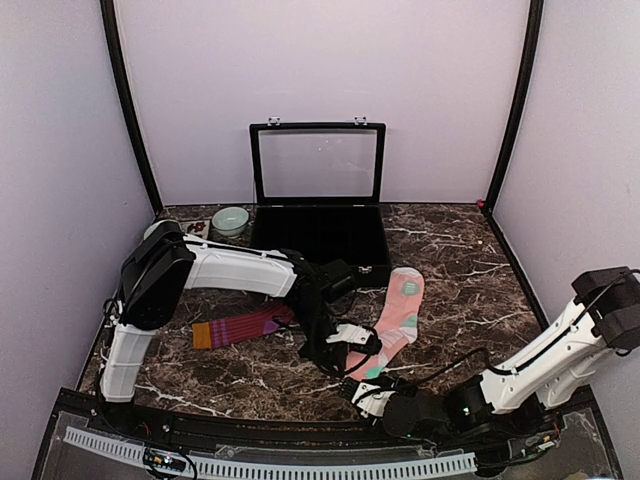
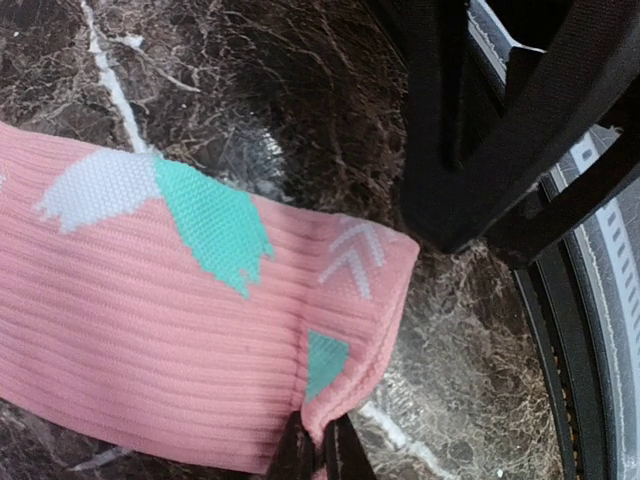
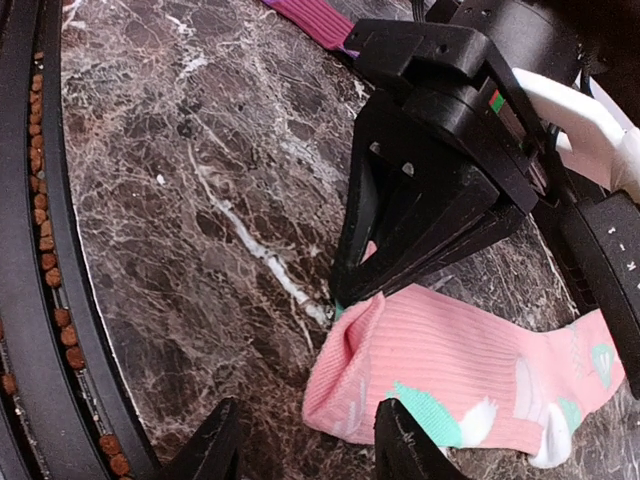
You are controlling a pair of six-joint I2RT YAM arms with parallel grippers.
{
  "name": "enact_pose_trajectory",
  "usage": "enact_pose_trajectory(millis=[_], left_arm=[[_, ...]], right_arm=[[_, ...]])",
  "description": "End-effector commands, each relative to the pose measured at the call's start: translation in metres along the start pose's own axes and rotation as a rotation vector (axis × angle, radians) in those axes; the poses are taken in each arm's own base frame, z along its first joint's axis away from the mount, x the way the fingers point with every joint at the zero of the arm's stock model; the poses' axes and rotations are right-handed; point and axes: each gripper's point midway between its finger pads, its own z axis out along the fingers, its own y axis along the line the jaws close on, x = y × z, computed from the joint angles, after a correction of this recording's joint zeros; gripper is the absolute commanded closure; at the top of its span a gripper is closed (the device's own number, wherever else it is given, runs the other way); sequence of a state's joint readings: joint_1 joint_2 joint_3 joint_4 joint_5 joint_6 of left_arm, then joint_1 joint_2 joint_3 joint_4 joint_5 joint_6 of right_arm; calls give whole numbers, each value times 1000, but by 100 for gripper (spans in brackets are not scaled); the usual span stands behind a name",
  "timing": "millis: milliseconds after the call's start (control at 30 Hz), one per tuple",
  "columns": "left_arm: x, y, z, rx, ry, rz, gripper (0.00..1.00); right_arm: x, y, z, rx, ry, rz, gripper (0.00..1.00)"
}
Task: Roll the socks
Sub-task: Roll the sock at the center of the board.
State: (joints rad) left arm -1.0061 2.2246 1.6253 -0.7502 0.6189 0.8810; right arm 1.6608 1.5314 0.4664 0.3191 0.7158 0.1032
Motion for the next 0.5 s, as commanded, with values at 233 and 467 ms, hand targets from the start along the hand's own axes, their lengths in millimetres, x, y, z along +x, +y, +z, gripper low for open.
enact_pose_trajectory(millis=[233,467], left_arm=[[29,-25,14,131,90,-88,100],[31,-20,16,132,93,-108,100]], right_arm=[[-10,-10,17,67,-32,-4,57],[3,1,27,17,9,-32,58]])
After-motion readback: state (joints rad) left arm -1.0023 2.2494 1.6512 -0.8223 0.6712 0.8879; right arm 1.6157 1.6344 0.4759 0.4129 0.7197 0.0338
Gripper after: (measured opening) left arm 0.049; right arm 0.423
